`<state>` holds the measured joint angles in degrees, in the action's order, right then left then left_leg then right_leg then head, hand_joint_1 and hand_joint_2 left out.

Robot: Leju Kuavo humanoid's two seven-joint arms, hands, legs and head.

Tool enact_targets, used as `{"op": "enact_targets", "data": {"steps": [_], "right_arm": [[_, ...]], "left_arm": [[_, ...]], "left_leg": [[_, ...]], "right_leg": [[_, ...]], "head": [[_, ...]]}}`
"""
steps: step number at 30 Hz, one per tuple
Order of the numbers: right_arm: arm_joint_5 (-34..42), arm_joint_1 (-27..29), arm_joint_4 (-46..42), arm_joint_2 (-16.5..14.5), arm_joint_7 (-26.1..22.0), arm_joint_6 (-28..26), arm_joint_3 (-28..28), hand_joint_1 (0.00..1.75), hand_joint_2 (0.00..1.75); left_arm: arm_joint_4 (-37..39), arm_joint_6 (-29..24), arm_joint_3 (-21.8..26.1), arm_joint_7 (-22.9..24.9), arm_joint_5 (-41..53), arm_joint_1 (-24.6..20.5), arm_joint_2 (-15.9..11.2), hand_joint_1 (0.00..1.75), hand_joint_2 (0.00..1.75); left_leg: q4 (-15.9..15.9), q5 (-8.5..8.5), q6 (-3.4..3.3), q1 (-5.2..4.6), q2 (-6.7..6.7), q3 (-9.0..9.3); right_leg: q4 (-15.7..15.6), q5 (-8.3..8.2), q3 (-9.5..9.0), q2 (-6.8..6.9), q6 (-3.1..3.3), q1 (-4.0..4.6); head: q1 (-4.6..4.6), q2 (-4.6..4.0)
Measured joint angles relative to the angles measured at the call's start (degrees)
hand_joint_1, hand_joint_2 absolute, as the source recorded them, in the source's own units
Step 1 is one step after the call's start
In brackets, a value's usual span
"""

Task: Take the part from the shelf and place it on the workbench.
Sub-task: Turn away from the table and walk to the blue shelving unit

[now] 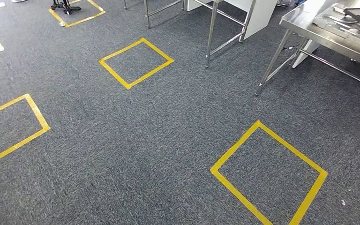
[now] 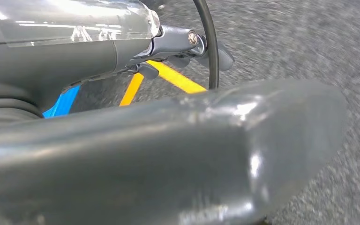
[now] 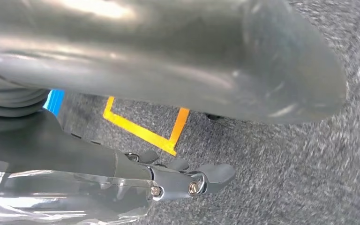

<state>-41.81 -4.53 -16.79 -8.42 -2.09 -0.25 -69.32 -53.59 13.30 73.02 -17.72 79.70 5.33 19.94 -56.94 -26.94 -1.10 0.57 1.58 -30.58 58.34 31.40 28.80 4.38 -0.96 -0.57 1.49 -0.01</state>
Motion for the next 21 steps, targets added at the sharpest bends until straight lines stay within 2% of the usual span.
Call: {"op": "enact_targets", "data": {"steps": [2,3,4,5,6,7,9,10,11,13,14,16,17,18,19,20,21], "right_arm": [[-0.78,0.11,0.14,0.07,-0.16,0.03,0.10,0.00,0.00],[-1.19,0.17,0.27,0.07,0.00,-0.07,0.13,0.00,0.00],[-1.57,0.20,0.41,0.07,0.26,-0.20,0.14,0.00,0.00],[-1.85,0.22,0.57,0.06,0.61,-0.38,0.14,0.00,0.00],[-2.01,0.24,0.73,0.05,1.02,-0.56,0.14,0.00,0.00],[-2.08,0.27,0.88,0.05,1.42,-0.73,0.14,0.00,0.00],[-2.07,0.39,1.16,0.11,2.30,-1.01,0.14,0.00,0.00],[-2.02,0.38,1.28,0.15,2.76,-1.10,0.13,0.00,0.00],[-1.95,0.34,1.38,0.19,3.25,-1.18,0.10,0.00,0.00],[-1.84,0.05,1.51,0.20,4.06,-1.29,0.05,0.00,0.00],[-1.83,-0.07,1.57,0.18,4.37,-1.36,0.03,0.00,0.00],[-1.90,-0.08,1.70,0.13,4.57,-1.55,0.01,0.00,0.00],[-1.97,0.04,1.75,0.11,4.53,-1.66,-0.01,0.00,0.00],[-2.05,0.16,1.79,0.11,4.42,-1.74,-0.02,0.00,0.00],[-2.12,0.22,1.82,0.11,4.31,-1.79,-0.04,0.00,0.00],[-2.15,0.23,1.84,0.11,4.21,-1.81,-0.05,0.00,0.00],[-2.16,0.17,1.85,0.11,4.14,-1.81,-0.06,0.00,0.00]], "left_arm": [[-0.56,-0.65,-1.58,2.44,-4.41,0.73,0.04,0.00,0.00],[-1.02,-1.18,-3.00,4.47,-7.88,1.41,0.05,0.00,0.00],[-1.63,-1.77,-4.83,6.86,-11.82,2.35,0.06,0.00,0.00],[-2.43,-2.31,-7.02,9.37,-15.69,3.51,0.09,0.00,0.00],[-3.33,-2.76,-9.32,11.69,-18.95,4.80,0.11,0.00,0.00],[-4.27,-3.07,-11.67,13.54,-21.31,5.99,0.15,0.00,0.00],[-6.12,-3.42,-16.08,16.00,-24.16,8.03,0.25,0.00,0.00],[-6.94,-3.49,-18.00,16.65,-25.03,8.76,0.29,0.00,0.00],[-7.64,-3.54,-19.56,17.01,-25.69,9.40,0.33,0.00,0.00],[-8.55,-3.57,-21.61,16.99,-26.53,10.33,0.42,0.00,0.00],[-8.89,-3.55,-22.23,16.81,-26.78,10.77,0.45,0.00,0.00],[-9.43,-3.14,-23.01,16.14,-26.95,11.27,0.48,0.00,0.00],[-9.60,-2.85,-23.28,15.78,-26.97,11.33,0.48,0.00,0.00],[-9.72,-2.56,-23.49,15.48,-26.97,11.28,0.48,0.00,0.00],[-9.77,-2.39,-23.63,15.32,-26.96,11.27,0.48,0.00,0.00],[-9.81,-2.27,-23.75,15.22,-26.96,11.33,0.48,0.00,0.00],[-9.86,-2.20,-23.83,15.19,-26.96,11.44,0.48,0.00,0.00]], "left_leg": [[0.14,0.31,-0.52,0.02,-1.10,-0.20],[0.10,0.37,-0.64,-0.07,-1.77,-0.36],[0.05,0.40,-0.68,-0.18,-2.48,-0.45],[-0.02,0.41,-0.70,-0.28,-3.24,-0.48],[-0.11,0.40,-0.70,-0.37,-4.05,-0.45],[-0.18,0.38,-0.69,-0.44,-4.87,-0.38],[-0.36,0.36,-0.53,-0.52,-6.53,-0.43],[-0.44,0.43,-0.30,-0.51,-7.28,-0.61],[-0.48,0.53,0.02,-0.42,-7.98,-0.86],[-0.41,0.77,0.83,-0.29,-9.22,-1.27],[-0.74,0.57,1.13,-0.29,-8.82,-1.50],[-4.25,-1.67,1.60,-0.42,-5.95,-3.18],[-7.67,-3.57,1.76,-0.36,-4.05,-4.76],[-11.64,-5.51,1.99,-0.26,-2.92,-6.65],[-15.00,-6.80,2.21,-0.12,-2.40,-8.22],[-16.78,-7.11,2.38,0.00,-2.14,-8.98],[-16.31,-6.34,2.48,0.10,-1.92,-8.57]], "right_leg": [[6.18,3.82,2.78,-3.05,-0.28,-0.20],[10.32,5.73,4.78,-3.76,-0.31,-0.19],[13.68,6.80,6.47,-4.03,-0.29,-0.18],[15.09,6.60,7.31,-4.13,-0.21,-0.16],[14.23,5.21,7.09,-4.28,-0.05,-0.16],[11.17,2.94,5.85,-4.65,0.18,-0.16],[3.30,-0.91,2.55,-7.29,0.89,-0.15],[0.74,-1.82,1.53,-8.37,1.16,-0.10],[-0.48,-2.00,1.07,-9.05,1.38,-0.01],[-0.82,-2.11,1.00,-8.05,1.69,0.07],[-1.15,-2.27,0.83,-7.33,1.99,-0.01],[-1.85,-2.57,0.47,-5.70,2.71,-0.23],[-1.97,-2.61,0.37,-4.78,2.96,-0.16],[-1.96,-2.57,0.39,-3.89,3.12,-0.06],[-1.90,-2.50,0.44,-3.00,3.16,0.03],[-1.83,-2.41,0.46,-2.16,3.15,0.09],[-1.73,-2.30,0.45,-1.37,3.09,0.11]], "head": [[-0.20,-0.01],[-0.24,-0.01],[-0.26,-0.01],[-0.26,-0.01],[-0.26,0.00],[-0.27,0.00],[-0.24,0.00],[-0.26,0.00],[-0.26,0.01],[-0.31,0.01],[-0.29,0.00],[0.09,-0.01],[0.29,-0.01],[0.49,-0.01],[0.55,-0.02],[0.55,-0.01],[0.56,-0.01]]}}
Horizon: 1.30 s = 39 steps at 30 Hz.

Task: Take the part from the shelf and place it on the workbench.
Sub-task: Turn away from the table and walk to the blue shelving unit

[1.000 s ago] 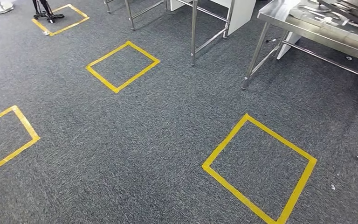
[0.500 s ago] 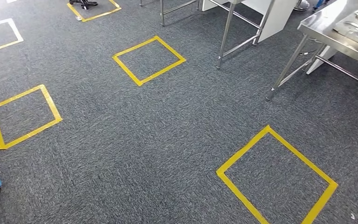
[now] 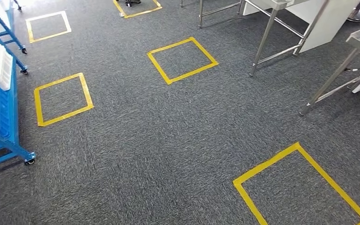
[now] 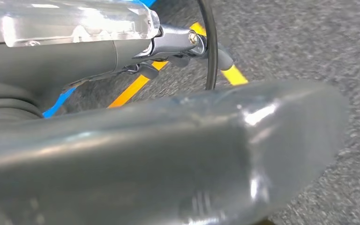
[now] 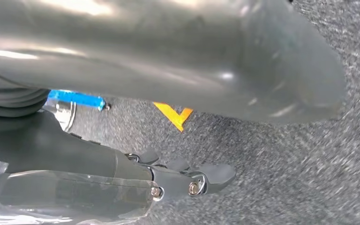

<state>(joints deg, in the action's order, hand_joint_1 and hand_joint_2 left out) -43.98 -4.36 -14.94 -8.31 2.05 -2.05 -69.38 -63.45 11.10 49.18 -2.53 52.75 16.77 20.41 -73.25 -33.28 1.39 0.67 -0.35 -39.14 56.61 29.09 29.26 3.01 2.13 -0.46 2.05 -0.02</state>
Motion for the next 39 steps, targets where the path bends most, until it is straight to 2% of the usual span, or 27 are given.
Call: {"op": "enact_targets", "data": {"steps": [2,4,5,7,8,10,12,13,14,15,16,18,19,20,21,23,25,27,29,30,31,32,33,35,36,38,39], "right_arm": [[-0.01,-0.11,0.02,0.00,-0.25,0.00,-0.01,0.00,0.00],[-0.09,-0.14,0.03,0.00,-0.77,0.01,-0.02,0.00,0.00],[-0.20,-0.20,0.03,0.01,-1.06,0.02,-0.02,0.00,0.00],[-0.72,-0.48,0.03,0.01,-1.37,0.06,-0.02,0.00,0.00],[-1.08,-0.63,0.03,0.01,-1.42,0.10,0.00,0.00,0.00],[-1.89,-0.67,0.03,0.02,-1.41,0.23,0.05,0.00,0.00],[-2.57,-0.47,0.03,0.04,-1.28,0.30,0.12,0.00,0.00],[-2.70,-0.40,0.05,-0.01,-0.94,0.02,0.14,0.00,0.00],[-2.68,-0.38,0.08,-0.13,-0.47,-0.47,0.15,0.00,0.00],[-2.55,-0.39,0.11,-0.29,0.05,-1.12,0.16,0.00,0.00],[-2.39,-0.42,0.14,-0.52,0.54,-1.75,0.16,0.00,0.00],[-2.30,-0.44,0.17,-0.85,1.01,-2.38,0.16,0.00,0.00],[-2.41,-0.48,0.20,-0.94,1.24,-2.43,0.16,0.00,0.00],[-2.56,-0.57,0.25,-1.05,1.43,-2.40,0.17,0.00,0.00],[-2.80,-0.70,0.30,-1.15,1.67,-2.34,0.18,0.00,0.00],[-3.22,-0.98,0.39,-1.40,2.13,-2.17,0.20,0.00,0.00],[-3.39,-1.01,0.44,-1.55,2.44,-2.06,0.20,0.00,0.00],[-3.42,-0.83,0.48,-1.61,2.55,-2.00,0.20,0.00,0.00],[-3.51,-0.70,0.49,-1.62,2.56,-1.82,0.20,0.00,0.00],[-3.62,-0.68,0.49,-1.62,2.56,-1.64,0.20,0.00,0.00],[-3.78,-0.69,0.49,-1.62,2.55,-1.45,0.20,0.00,0.00],[-3.96,-0.72,0.49,-1.62,2.54,-1.24,0.21,0.00,0.00],[-4.11,-0.76,0.49,-1.62,2.51,-0.99,0.22,0.00,0.00],[-4.32,-0.81,0.49,-1.55,2.39,-0.54,0.28,0.00,0.00],[-4.38,-0.89,0.49,-1.50,2.30,-0.34,0.34,0.00,0.00],[-4.59,-1.14,0.49,-1.43,2.18,-0.09,0.48,0.00,0.00],[-4.72,-1.26,0.49,-1.42,2.15,-0.03,0.54,0.00,0.00]], "left_arm": [[-0.13,0.14,-0.11,-0.06,0.04,0.19,0.00,0.00,0.00],[-0.27,0.30,-0.28,-0.15,0.28,0.16,0.01,0.00,0.00],[-0.32,0.39,-0.42,-0.22,0.44,0.15,0.01,0.00,0.00],[-0.35,0.47,-0.65,-0.38,0.61,0.30,0.01,0.00,0.00],[-0.36,0.47,-0.69,-0.41,0.58,0.41,0.02,0.00,0.00],[-0.36,0.40,-0.77,-0.36,0.39,0.50,0.03,0.00,0.00],[-0.36,0.08,-0.93,0.09,0.08,0.31,0.07,0.00,0.00],[-0.25,-1.02,-1.46,0.87,-0.54,0.24,0.19,0.00,0.00],[0.05,-3.15,-2.58,2.15,-1.75,0.23,0.38,0.00,0.00],[0.60,-6.51,-4.68,4.08,-3.73,0.27,0.61,0.00,0.00],[1.35,-10.45,-8.00,6.35,-6.20,0.33,0.83,0.00,0.00],[2.79,-16.42,-16.04,9.89,-10.14,0.46,1.01,0.00,0.00],[3.33,-17.72,-19.91,10.76,-11.11,0.53,0.98,0.00,0.00],[3.68,-18.17,-22.74,11.10,-11.44,0.60,0.90,0.00,0.00],[3.92,-18.18,-24.77,11.22,-11.53,0.70,0.81,0.00,0.00],[4.11,-17.65,-27.22,11.13,-11.38,1.05,0.69,0.00,0.00],[4.14,-17.03,-28.74,10.92,-11.02,1.48,0.66,0.00,0.00],[4.16,-16.73,-29.80,10.81,-10.75,1.66,0.60,0.00,0.00],[4.17,-16.45,-30.45,10.75,-10.51,1.65,0.55,0.00,0.00],[4.18,-16.31,-30.63,10.72,-10.32,1.66,0.52,0.00,0.00],[4.20,-16.19,-30.73,10.64,-10.05,1.67,0.49,0.00,0.00],[4.24,-16.08,-30.78,10.51,-9.75,1.68,0.46,0.00,0.00],[4.28,-16.02,-30.81,10.36,-9.44,1.66,0.43,0.00,0.00],[4.40,-15.96,-30.89,9.96,-8.93,1.51,0.40,0.00,0.00],[4.47,-15.96,-30.92,9.78,-8.77,1.45,0.40,0.00,0.00],[4.67,-15.95,-30.93,9.44,-8.62,1.41,0.40,0.00,0.00],[4.77,-15.95,-30.92,9.35,-8.57,1.45,0.42,0.00,0.00]], "left_leg": [[7.00,3.55,-0.07,0.06,1.27,4.04],[13.83,5.66,-0.55,-0.24,3.19,7.81],[15.32,5.88,-0.85,-0.41,3.69,8.49],[15.71,5.93,-1.50,-0.60,2.89,8.27],[15.96,6.15,-1.83,-0.49,2.39,8.32],[16.56,6.71,-2.61,-0.21,1.37,8.52],[16.75,7.10,-3.13,-0.15,0.28,8.40],[16.70,7.18,-3.24,-0.20,-0.35,8.24],[16.64,7.21,-3.28,-0.25,-1.05,8.16],[16.55,7.22,-3.28,-0.27,-1.81,8.14],[16.44,7.21,-3.26,-0.29,-2.66,8.16],[16.15,7.16,-3.11,-0.25,-4.35,8.16],[15.95,7.09,-2.85,-0.28,-5.07,8.04],[15.82,7.06,-2.54,-0.29,-5.62,7.88],[15.78,7.07,-2.17,-0.24,-6.04,7.68],[15.73,7.16,-1.43,-0.16,-6.74,7.39],[14.03,5.97,-0.97,-0.18,-4.70,6.53],[8.09,2.37,-0.56,-0.16,-1.42,3.66],[0.56,-0.96,-0.07,0.00,-0.37,0.07],[-1.24,-1.20,0.11,0.10,-0.21,-0.70],[-0.64,-0.25,0.24,0.18,-0.02,-0.23],[2.24,1.53,0.29,0.26,0.40,1.41],[6.59,3.57,0.24,0.32,1.47,3.84],[13.52,5.82,-0.31,0.07,3.30,7.57],[15.01,6.05,-0.70,-0.09,3.74,8.24],[15.38,6.08,-1.50,-0.37,2.80,8.06],[15.59,6.25,-1.88,-0.36,2.28,8.07]], "right_leg": [[0.24,0.30,-0.17,1.36,-0.29,0.01],[0.49,0.67,-0.41,2.48,-0.81,0.25],[0.55,0.80,-0.52,2.95,-1.10,0.35],[0.45,0.83,-0.77,3.80,-1.68,0.40],[0.48,0.97,-0.89,3.71,-2.03,0.28],[2.55,2.77,-0.18,1.21,-2.59,0.07],[9.11,6.63,2.85,-1.98,-2.79,-0.14],[13.09,8.32,4.84,-2.62,-2.81,-0.19],[15.91,8.98,6.34,-2.82,-2.82,-0.23],[16.76,8.43,6.98,-2.90,-2.81,-0.25],[15.35,6.75,6.57,-3.04,-2.77,-0.29],[7.77,2.07,3.51,-4.70,-2.53,-0.36],[4.33,0.56,2.09,-5.95,-2.38,-0.31],[2.10,-0.21,1.19,-6.96,-2.23,-0.27],[1.33,-0.25,0.92,-7.43,-2.09,-0.14],[1.02,-0.42,0.80,-6.56,-1.66,-0.08],[0.48,-0.73,0.62,-5.03,-0.89,-0.21],[0.19,-0.81,0.59,-3.28,-0.31,-0.16],[0.26,-0.71,0.72,-1.45,-0.12,-0.01],[0.31,-0.63,0.74,-0.55,-0.14,0.03],[0.36,-0.52,0.70,0.29,-0.21,0.03],[0.43,-0.37,0.59,1.04,-0.34,0.01],[0.53,-0.20,0.40,1.71,-0.55,0.02],[0.80,0.23,0.11,2.72,-1.18,0.21],[0.89,0.37,0.00,3.15,-1.50,0.32],[0.86,0.44,-0.21,3.98,-2.11,0.30],[1.05,0.69,-0.29,3.79,-2.43,0.13]], "head": [[0.01,0.01],[-0.09,0.01],[-0.18,0.01],[-0.33,0.00],[-0.32,0.01],[-0.55,0.01],[-0.85,0.01],[-0.93,0.01],[-0.93,0.01],[-0.93,0.00],[-0.93,0.01],[-1.00,0.01],[-1.06,0.01],[-1.13,0.00],[-1.15,0.00],[-1.13,0.00],[-0.99,-0.01],[-0.67,0.00],[-0.47,0.00],[-0.48,0.00],[-0.46,0.00],[-0.47,0.00],[-0.47,0.00],[-0.55,0.00],[-0.64,0.00],[-0.84,0.00],[-0.85,0.00]]}}
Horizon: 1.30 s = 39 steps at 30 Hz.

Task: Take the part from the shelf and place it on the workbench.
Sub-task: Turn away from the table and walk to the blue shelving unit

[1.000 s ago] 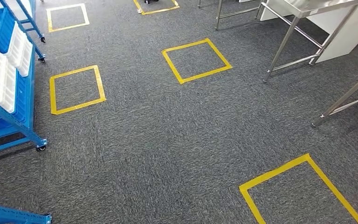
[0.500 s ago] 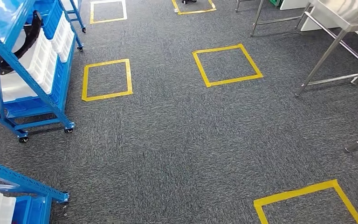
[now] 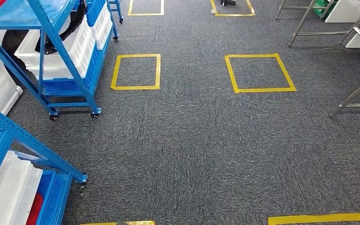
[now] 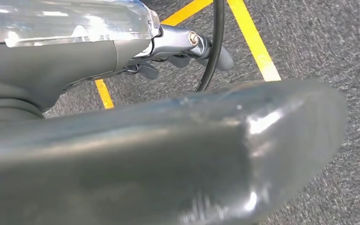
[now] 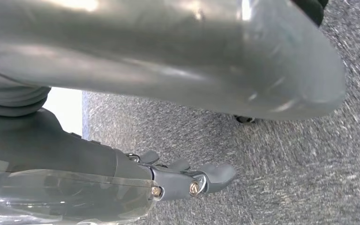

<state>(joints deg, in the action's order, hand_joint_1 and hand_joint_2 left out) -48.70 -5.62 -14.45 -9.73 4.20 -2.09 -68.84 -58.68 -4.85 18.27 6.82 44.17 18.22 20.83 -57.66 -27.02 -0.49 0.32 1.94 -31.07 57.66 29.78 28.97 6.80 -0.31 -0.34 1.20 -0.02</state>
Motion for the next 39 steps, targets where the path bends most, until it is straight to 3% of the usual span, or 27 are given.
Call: {"op": "enact_targets", "data": {"steps": [2,4,5,6,7,8,10,12,13,15,17,19,21,22,23,26,28,29,30,32,34,36,37,38,39], "right_arm": [[-0.27,-0.03,0.01,0.00,0.01,0.10,0.08,0.00,0.00],[-0.44,0.16,0.04,0.00,0.17,0.27,0.12,0.00,0.00],[-0.49,0.26,0.06,0.00,0.30,0.39,0.13,0.00,0.00],[-0.53,0.35,0.07,0.00,0.44,0.49,0.14,0.00,0.00],[-0.55,0.42,0.07,0.01,0.55,0.60,0.15,0.00,0.00],[-0.55,0.46,0.07,0.01,0.62,0.67,0.16,0.00,0.00],[-0.57,0.58,0.07,0.08,0.66,0.75,0.20,0.00,0.00],[-0.66,0.56,0.07,0.18,0.65,0.84,0.34,0.00,0.00],[-0.73,0.48,0.07,0.22,0.65,0.90,0.45,0.00,0.00],[-0.87,0.26,0.07,0.20,0.65,1.01,0.64,0.00,0.00],[-1.06,0.34,0.08,0.17,0.64,1.08,0.70,0.00,0.00],[-1.24,0.56,0.11,0.15,0.66,1.16,0.71,0.00,0.00],[-1.35,0.64,0.15,0.15,0.71,1.30,0.71,0.00,0.00],[-1.39,0.62,0.16,0.15,0.73,1.39,0.71,0.00,0.00],[-1.41,0.58,0.17,0.15,0.75,1.48,0.72,0.00,0.00],[-1.44,0.50,0.28,0.16,0.80,1.70,0.77,0.00,0.00],[-1.44,0.40,0.33,0.17,0.80,1.76,0.83,0.00,0.00],[-1.44,0.29,0.36,0.16,0.81,1.76,0.88,0.00,0.00],[-1.45,0.17,0.38,0.15,0.81,1.78,0.92,0.00,0.00],[-1.48,0.07,0.43,0.15,0.84,1.82,0.98,0.00,0.00],[-1.52,0.17,0.46,0.15,0.86,1.89,0.99,0.00,0.00],[-1.56,0.31,0.49,0.15,0.89,1.93,0.99,0.00,0.00],[-1.58,0.38,0.50,0.15,0.90,1.94,0.99,0.00,0.00],[-1.59,0.43,0.50,0.15,0.91,1.94,0.99,0.00,0.00],[-1.60,0.47,0.50,0.16,0.91,1.95,0.99,0.00,0.00]], "left_arm": [[0.13,-0.01,0.00,-0.14,0.08,-0.06,0.04,0.00,0.00],[0.26,-0.01,-0.02,-0.17,0.25,-0.22,0.05,0.00,0.00],[0.34,0.00,-0.01,-0.16,0.43,-0.27,0.05,0.00,0.00],[0.44,0.00,0.01,-0.15,0.61,-0.27,0.04,0.00,0.00],[0.51,0.00,0.03,-0.13,0.76,-0.27,0.04,0.00,0.00],[0.57,0.00,0.04,-0.10,0.87,-0.27,0.05,0.00,0.00],[0.67,0.03,0.02,-0.08,0.95,-0.34,0.06,0.00,0.00],[0.73,0.13,-0.02,0.01,1.07,-0.44,0.05,0.00,0.00],[0.76,0.18,-0.02,0.14,1.18,-0.44,0.04,0.00,0.00],[0.78,0.11,0.02,0.50,1.45,-0.33,0.00,0.00,0.00],[0.78,-0.05,0.08,0.90,1.74,-0.31,-0.05,0.00,0.00],[0.78,-0.15,0.11,1.30,1.98,-0.41,-0.12,0.00,0.00],[0.78,-0.17,0.13,1.61,2.07,-0.45,-0.17,0.00,0.00],[0.79,-0.17,0.16,1.72,2.08,-0.43,-0.18,0.00,0.00],[0.79,-0.17,0.18,1.80,2.08,-0.41,-0.18,0.00,0.00],[0.80,-0.17,0.24,1.92,2.10,-0.47,-0.19,0.00,0.00],[0.80,-0.16,0.26,1.96,2.11,-0.53,-0.18,0.00,0.00],[0.80,-0.15,0.28,1.97,2.12,-0.50,-0.17,0.00,0.00],[0.80,-0.15,0.31,1.98,2.13,-0.48,-0.16,0.00,0.00],[0.80,-0.14,0.34,1.98,2.18,-0.51,-0.11,0.00,0.00],[0.81,-0.03,0.35,1.92,2.24,-0.63,-0.09,0.00,0.00],[0.87,0.08,0.39,1.87,2.25,-0.68,-0.09,0.00,0.00],[0.93,0.11,0.42,1.86,2.25,-0.68,-0.09,0.00,0.00],[0.99,0.15,0.44,1.85,2.25,-0.67,-0.09,0.00,0.00],[1.05,0.20,0.44,1.83,2.26,-0.68,-0.09,0.00,0.00]], "left_leg": [[0.46,0.46,-0.74,0.16,-1.10,0.13],[0.56,0.74,-1.18,0.17,-2.27,0.01],[0.55,0.81,-1.28,0.07,-2.96,-0.09],[0.53,0.83,-1.31,-0.04,-3.73,-0.11],[0.52,0.84,-1.32,-0.15,-4.57,-0.05],[0.51,0.84,-1.32,-0.22,-5.44,0.08],[0.44,0.79,-1.20,-0.33,-7.01,0.25],[0.29,0.77,-0.75,-0.29,-8.27,0.02],[0.29,0.83,-0.39,-0.19,-8.87,-0.21],[0.23,0.88,0.26,0.01,-9.44,-0.57],[-2.20,-0.80,0.66,-0.12,-6.71,-1.74],[-8.92,-4.56,1.06,-0.08,-3.40,-4.92],[-15.38,-6.99,1.54,0.20,-2.65,-8.10],[-15.96,-6.63,1.73,0.32,-2.47,-8.38],[-14.18,-5.21,1.85,0.42,-2.18,-7.44],[-2.78,-0.34,1.54,0.36,0.55,-1.46],[-0.05,0.16,0.87,0.06,1.32,-0.19],[0.00,0.28,0.53,-0.07,0.75,-0.27],[0.17,0.43,0.14,-0.02,0.17,-0.17],[0.67,0.90,-0.65,0.16,-0.86,0.04],[0.89,1.26,-1.18,0.24,-1.92,-0.03],[0.83,1.35,-1.33,0.17,-3.26,-0.23],[0.77,1.36,-1.33,0.15,-4.03,-0.24],[0.69,1.34,-1.30,0.15,-4.85,-0.20],[0.60,1.31,-1.24,0.16,-5.67,-0.11]], "right_leg": [[2.80,2.20,1.14,-2.57,-0.52,-0.32],[9.88,6.05,4.59,-5.64,-0.68,-0.42],[13.54,7.38,6.50,-6.20,-0.65,-0.41],[15.76,7.61,7.78,-6.44,-0.56,-0.39],[15.83,6.62,8.10,-6.62,-0.38,-0.36],[13.55,4.56,7.29,-6.96,-0.11,-0.32],[5.64,0.03,4.08,-9.54,0.60,-0.17],[0.80,-1.79,2.22,-11.78,1.01,-0.01],[0.32,-1.70,2.08,-11.95,1.10,0.08],[-0.20,-1.93,1.85,-10.47,1.41,0.05],[-0.99,-2.21,1.39,-8.81,2.01,-0.15],[-1.31,-2.19,1.14,-6.98,2.46,-0.08],[-1.23,-2.02,1.13,-5.11,2.59,0.07],[-1.16,-1.91,1.13,-4.24,2.55,0.09],[-1.06,-1.77,1.08,-3.45,2.45,0.08],[-0.57,-1.11,0.76,-1.61,1.81,0.20],[-0.36,-0.80,0.54,-0.80,1.22,0.41],[-0.37,-0.73,0.41,-0.40,0.91,0.43],[-0.36,-0.62,0.27,-0.26,0.57,0.30],[1.24,0.82,0.73,-2.24,-0.08,-0.06],[7.35,4.48,3.51,-5.42,-0.47,-0.33],[14.66,7.38,7.19,-6.51,-0.62,-0.42],[16.15,7.23,8.10,-6.61,-0.65,-0.43],[15.32,5.85,7.91,-6.71,-0.61,-0.46],[12.42,3.63,6.75,-7.01,-0.53,-0.50]], "head": [[-0.25,0.00],[-0.55,0.01],[-0.60,0.01],[-0.60,0.01],[-0.60,0.01],[-0.60,0.00],[-0.59,-0.01],[-0.58,0.01],[-0.58,0.00],[-0.61,0.01],[-0.42,0.01],[-0.12,0.00],[0.01,0.00],[0.01,0.00],[0.02,0.01],[0.01,0.01],[-0.11,0.00],[-0.17,0.01],[-0.17,0.01],[-0.33,0.02],[-0.62,0.01],[-0.71,0.01],[-0.72,0.01],[-0.72,0.02],[-0.73,0.02]]}}
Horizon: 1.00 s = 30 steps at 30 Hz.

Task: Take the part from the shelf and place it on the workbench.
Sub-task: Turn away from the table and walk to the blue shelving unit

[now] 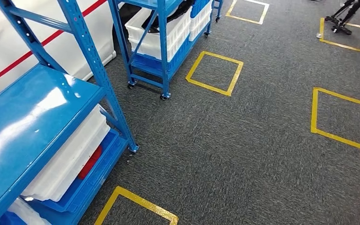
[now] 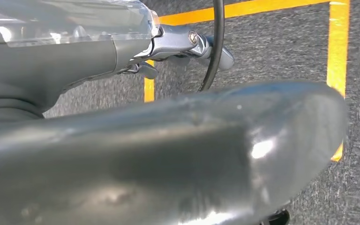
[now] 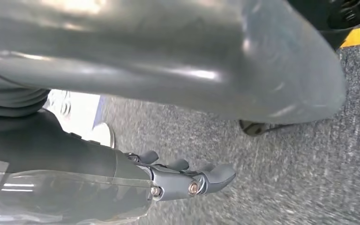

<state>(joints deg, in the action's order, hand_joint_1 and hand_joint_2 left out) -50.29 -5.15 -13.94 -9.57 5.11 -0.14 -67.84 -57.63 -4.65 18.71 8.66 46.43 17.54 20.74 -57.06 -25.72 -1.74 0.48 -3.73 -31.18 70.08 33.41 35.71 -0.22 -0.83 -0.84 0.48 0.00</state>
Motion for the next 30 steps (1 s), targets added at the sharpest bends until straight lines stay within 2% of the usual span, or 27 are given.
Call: {"op": "enact_targets", "data": {"steps": [2,3,4,6,7,9,10,11,12,13,14,15,17,18,19,20,21,22,24,25,26,27,28,29,30], "right_arm": [[-0.01,0.12,0.00,0.03,-0.01,0.00,0.00,0.00,0.00],[-0.02,0.12,0.00,0.04,-0.01,0.01,0.01,0.00,0.00],[-0.06,0.10,0.00,0.05,-0.02,0.02,0.02,0.00,0.00],[-0.25,-0.13,0.01,0.04,-0.02,0.06,0.07,0.00,0.00],[-0.42,-0.21,0.02,0.02,-0.01,0.07,0.09,0.00,0.00],[-0.74,-0.18,0.03,-0.05,-0.01,0.08,0.11,0.00,0.00],[-0.86,-0.09,0.04,-0.07,0.01,0.10,0.11,0.00,0.00],[-0.91,0.02,0.04,-0.07,0.01,0.13,0.11,0.00,0.00],[-0.95,0.10,0.04,-0.06,0.02,0.15,0.11,0.00,0.00],[-0.95,0.13,0.04,-0.06,0.02,0.17,0.11,0.00,0.00],[-0.96,0.11,0.04,-0.06,0.02,0.20,0.11,0.00,0.00],[-0.96,0.08,0.04,-0.06,0.02,0.24,0.13,0.00,0.00],[-0.96,0.04,0.04,-0.07,0.01,0.34,0.18,0.00,0.00],[-0.96,0.04,0.04,-0.07,0.01,0.39,0.25,0.00,0.00],[-0.96,-0.01,0.04,-0.07,0.00,0.44,0.32,0.00,0.00],[-0.96,-0.10,0.04,-0.08,0.00,0.47,0.40,0.00,0.00],[-0.96,-0.24,0.04,-0.08,0.00,0.49,0.46,0.00,0.00],[-0.97,-0.38,0.04,-0.08,0.00,0.51,0.49,0.00,0.00],[-0.98,-0.43,0.04,-0.08,-0.01,0.52,0.52,0.00,0.00],[-0.98,-0.35,0.04,-0.07,-0.02,0.54,0.52,0.00,0.00],[-0.98,-0.25,0.04,-0.06,-0.02,0.54,0.52,0.00,0.00],[-0.98,-0.16,0.04,-0.05,-0.02,0.55,0.52,0.00,0.00],[-0.98,-0.08,0.04,-0.05,-0.02,0.56,0.52,0.00,0.00],[-0.98,0.00,0.04,-0.05,-0.01,0.56,0.52,0.00,0.00],[-0.98,0.05,0.04,-0.04,-0.01,0.56,0.52,0.00,0.00]], "left_arm": [[0.07,0.08,0.00,-0.06,0.01,-0.09,-0.01,0.00,0.00],[0.09,0.11,0.00,-0.09,0.02,-0.14,-0.01,0.00,0.00],[0.12,0.12,0.01,-0.12,0.02,-0.16,-0.02,0.00,0.00],[0.17,0.01,0.05,-0.15,0.02,-0.07,-0.04,0.00,0.00],[0.19,-0.08,0.08,-0.15,0.01,0.01,-0.07,0.00,0.00],[0.19,-0.29,0.12,-0.14,0.00,0.02,-0.10,0.00,0.00],[0.19,-0.34,0.13,-0.14,-0.01,-0.01,-0.12,0.00,0.00],[0.20,-0.38,0.14,-0.13,-0.01,-0.07,-0.13,0.00,0.00],[0.20,-0.39,0.15,-0.12,-0.01,-0.09,-0.14,0.00,0.00],[0.22,-0.39,0.17,-0.12,-0.01,-0.06,-0.15,0.00,0.00],[0.23,-0.40,0.21,-0.11,-0.01,-0.03,-0.15,0.00,0.00],[0.25,-0.40,0.24,-0.11,-0.01,0.00,-0.15,0.00,0.00],[0.26,-0.41,0.27,-0.11,-0.01,-0.02,-0.15,0.00,0.00],[0.26,-0.42,0.28,-0.12,-0.01,-0.06,-0.14,0.00,0.00],[0.26,-0.42,0.29,-0.13,-0.01,-0.08,-0.14,0.00,0.00],[0.26,-0.43,0.31,-0.13,-0.01,-0.08,-0.14,0.00,0.00],[0.26,-0.43,0.33,-0.14,-0.01,-0.05,-0.14,0.00,0.00],[0.26,-0.44,0.36,-0.13,-0.01,0.00,-0.10,0.00,0.00],[0.26,-0.47,0.39,-0.12,-0.01,-0.03,-0.03,0.00,0.00],[0.26,-0.47,0.38,-0.12,-0.01,-0.06,0.00,0.00,0.00],[0.26,-0.47,0.39,-0.12,-0.01,-0.11,0.00,0.00,0.00],[0.26,-0.46,0.39,-0.12,-0.01,-0.14,0.00,0.00,0.00],[0.26,-0.45,0.40,-0.12,-0.01,-0.12,0.00,0.00,0.00],[0.27,-0.45,0.42,-0.11,-0.02,-0.10,0.00,0.00,0.00],[0.28,-0.44,0.42,-0.11,-0.02,-0.09,0.00,0.00,0.00]], "left_leg": [[-0.33,-0.15,0.35,-0.03,-1.46,-0.04],[-0.48,-0.18,0.65,-0.06,-2.09,-0.19],[-0.58,-0.18,1.00,-0.06,-2.63,-0.40],[-0.52,-0.04,1.76,0.00,-3.77,-0.76],[-0.79,-0.26,2.05,0.02,-3.50,-0.97],[-4.02,-2.47,2.53,-0.06,-0.85,-2.53],[-7.33,-4.41,2.71,0.00,1.01,-4.04],[-11.22,-6.40,2.94,0.07,2.23,-5.86],[-14.70,-7.82,3.15,0.17,2.78,-7.44],[-16.71,-8.27,3.31,0.23,3.07,-8.32],[-16.50,-7.60,3.41,0.27,3.30,-8.09],[-14.07,-6.01,3.42,0.27,3.72,-6.70],[-5.90,-2.56,3.00,0.08,6.06,-2.16],[-2.86,-1.64,2.63,-0.09,7.16,-0.54],[-1.16,-1.33,2.25,-0.26,7.91,0.28],[-0.78,-1.45,1.87,-0.45,7.95,0.31],[-0.61,-1.28,1.51,-0.42,7.24,0.21],[-0.34,-1.04,1.16,-0.29,6.63,0.32],[0.26,-0.43,0.39,0.03,5.38,0.54],[0.37,-0.21,0.17,0.11,4.81,0.54],[0.38,-0.10,-0.01,0.10,4.15,0.38],[0.34,-0.04,-0.06,0.09,3.38,0.23],[0.27,-0.01,-0.07,0.08,2.55,0.15],[0.16,0.00,-0.04,0.10,1.67,0.13],[-0.01,-0.04,0.05,0.13,0.79,0.14]], "right_leg": [[-7.85,-3.98,-3.21,-2.40,0.27,-0.17],[-10.42,-4.92,-4.23,-3.42,0.43,-0.20],[-11.65,-5.15,-4.68,-4.13,0.59,-0.16],[-11.86,-5.18,-4.76,-3.21,1.06,-0.05],[-12.09,-5.30,-4.85,-2.51,1.42,-0.09],[-12.59,-5.54,-4.98,-0.87,2.30,-0.21],[-12.68,-5.54,-5.01,0.02,2.63,-0.07],[-12.68,-5.48,-4.99,0.90,2.87,0.07],[-12.66,-5.41,-4.97,1.80,2.95,0.20],[-12.62,-5.34,-4.97,2.70,2.98,0.28],[-12.58,-5.26,-4.99,3.52,2.97,0.31],[-12.53,-5.17,-5.08,4.26,2.88,0.32],[-12.38,-4.85,-5.43,5.52,2.53,0.49],[-12.31,-4.69,-5.62,6.02,2.26,0.61],[-12.25,-4.56,-5.79,6.49,1.97,0.70],[-12.26,-4.49,-5.93,6.99,1.66,0.75],[-12.33,-4.46,-6.12,7.49,1.34,0.72],[-12.20,-4.24,-6.27,7.17,0.99,0.60],[-9.84,-2.30,-5.45,4.21,0.36,0.36],[-6.96,-0.50,-4.13,2.24,0.15,0.19],[-3.12,1.50,-2.24,0.97,0.03,0.13],[0.71,3.03,-0.32,0.48,-0.08,0.09],[3.28,3.54,1.05,0.34,-0.18,0.04],[3.84,2.87,1.51,0.30,-0.25,-0.03],[2.04,1.07,0.83,0.17,-0.30,-0.15]], "head": [[-0.01,-0.01],[0.00,-0.01],[0.02,-0.01],[0.04,-0.01],[0.05,-0.01],[0.49,-0.02],[0.73,-0.01],[0.96,-0.01],[1.03,-0.01],[1.05,0.00],[1.08,0.00],[1.10,0.00],[1.13,0.00],[1.05,-0.01],[0.99,-0.02],[0.93,-0.01],[0.86,-0.01],[0.85,-0.01],[0.68,-0.01],[0.56,0.00],[0.48,0.00],[0.41,-0.01],[0.39,-0.01],[0.39,-0.01],[0.37,-0.01]]}}
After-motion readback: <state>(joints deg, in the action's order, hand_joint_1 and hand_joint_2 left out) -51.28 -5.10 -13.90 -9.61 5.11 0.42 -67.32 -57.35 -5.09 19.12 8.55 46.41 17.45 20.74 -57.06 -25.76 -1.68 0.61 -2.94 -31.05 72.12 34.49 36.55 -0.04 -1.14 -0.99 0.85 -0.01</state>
